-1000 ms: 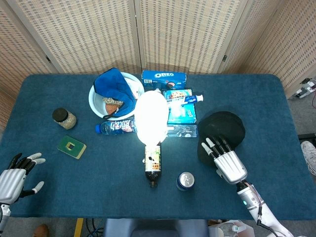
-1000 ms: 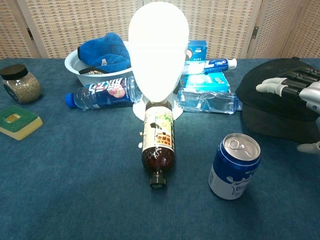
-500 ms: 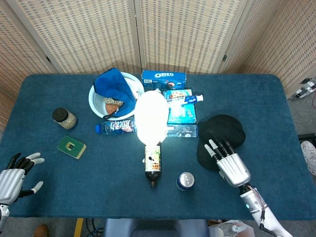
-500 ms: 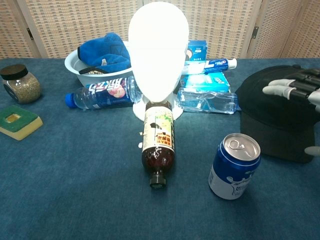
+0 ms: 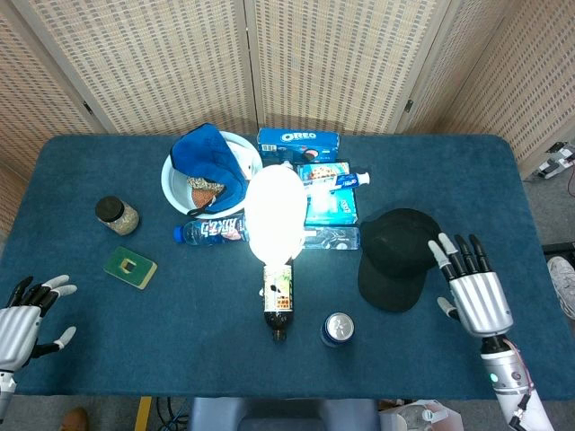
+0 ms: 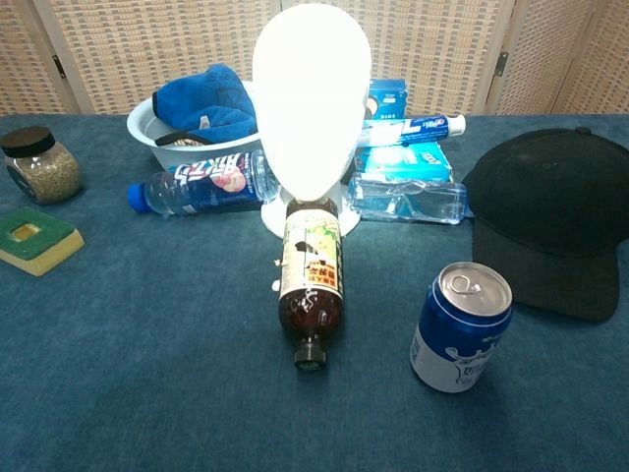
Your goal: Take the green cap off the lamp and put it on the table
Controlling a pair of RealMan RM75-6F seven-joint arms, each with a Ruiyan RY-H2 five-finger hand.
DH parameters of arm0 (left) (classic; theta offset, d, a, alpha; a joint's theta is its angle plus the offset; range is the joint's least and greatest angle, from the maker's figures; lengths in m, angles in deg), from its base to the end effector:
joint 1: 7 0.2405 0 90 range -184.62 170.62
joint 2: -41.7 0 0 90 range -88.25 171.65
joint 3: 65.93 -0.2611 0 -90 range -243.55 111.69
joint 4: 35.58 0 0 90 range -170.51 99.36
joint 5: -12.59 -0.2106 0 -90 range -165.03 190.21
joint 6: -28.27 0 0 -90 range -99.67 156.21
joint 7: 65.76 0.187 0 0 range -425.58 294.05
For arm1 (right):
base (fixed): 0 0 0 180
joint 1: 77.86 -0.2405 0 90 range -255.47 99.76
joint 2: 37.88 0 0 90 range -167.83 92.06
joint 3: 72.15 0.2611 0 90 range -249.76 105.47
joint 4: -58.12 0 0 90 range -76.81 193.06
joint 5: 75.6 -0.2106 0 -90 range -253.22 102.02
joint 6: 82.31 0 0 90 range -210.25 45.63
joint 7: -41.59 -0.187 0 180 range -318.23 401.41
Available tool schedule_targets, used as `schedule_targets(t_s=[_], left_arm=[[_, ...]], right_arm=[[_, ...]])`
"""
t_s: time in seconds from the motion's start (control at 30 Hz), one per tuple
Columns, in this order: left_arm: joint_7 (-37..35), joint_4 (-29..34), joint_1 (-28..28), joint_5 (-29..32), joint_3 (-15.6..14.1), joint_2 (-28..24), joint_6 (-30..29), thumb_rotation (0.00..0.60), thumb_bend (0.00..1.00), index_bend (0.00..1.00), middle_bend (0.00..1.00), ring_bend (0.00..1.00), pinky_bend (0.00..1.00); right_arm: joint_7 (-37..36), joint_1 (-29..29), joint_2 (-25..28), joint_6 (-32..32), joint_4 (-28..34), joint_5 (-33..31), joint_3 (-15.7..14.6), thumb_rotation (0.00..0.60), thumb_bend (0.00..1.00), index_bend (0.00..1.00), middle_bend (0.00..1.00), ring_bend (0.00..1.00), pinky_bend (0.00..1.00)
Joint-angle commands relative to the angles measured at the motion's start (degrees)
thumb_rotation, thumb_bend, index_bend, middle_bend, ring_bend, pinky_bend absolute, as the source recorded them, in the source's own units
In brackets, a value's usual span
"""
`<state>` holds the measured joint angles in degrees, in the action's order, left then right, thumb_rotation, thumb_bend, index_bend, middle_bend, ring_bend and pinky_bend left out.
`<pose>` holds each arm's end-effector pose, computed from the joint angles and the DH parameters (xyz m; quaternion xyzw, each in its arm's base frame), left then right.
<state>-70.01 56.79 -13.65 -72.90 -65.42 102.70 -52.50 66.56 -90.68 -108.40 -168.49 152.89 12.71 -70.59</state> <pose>-0.3245 0.2252 0.1600 -0.6119 -0.4195 -0.3668 0.5612 -0.2560 -0.2557 0.1181 0.6756 -0.2434 0.3537 0.5993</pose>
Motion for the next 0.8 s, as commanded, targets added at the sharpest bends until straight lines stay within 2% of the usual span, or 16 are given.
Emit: schedule_targets(t_s=[0.03, 0.4, 0.8], left_arm=[[0.07, -0.13, 0.12, 0.07, 0.12, 0.21, -0.28, 0.600, 0.23, 0.26, 0.17, 0.16, 0.00], [1.01, -0.37, 1.17, 1.78, 1.04, 0.80, -2.03, 0.600, 0.23, 0.26, 0.17, 0.16, 0.00], [0.49, -0.63, 3.43, 2.92, 1.47, 1.61, -4.96, 0.600, 0.23, 0.26, 0.17, 0.16, 0.00]], right_arm=[[-1.71, 1.31, 1.91, -0.91, 1.58, -0.52, 0.16, 0.600, 0.00, 0.00, 0.02, 0.00, 0.00], [-6.71, 4.57, 9.83, -0.44, 6.87, -0.68, -1.78, 0.600, 0.00, 0.00, 0.08, 0.00, 0.00], [-9.87, 6.12, 11.54, -0.14, 7.66, 0.43, -2.32, 0.600, 0.00, 0.00, 0.08, 0.00, 0.00]])
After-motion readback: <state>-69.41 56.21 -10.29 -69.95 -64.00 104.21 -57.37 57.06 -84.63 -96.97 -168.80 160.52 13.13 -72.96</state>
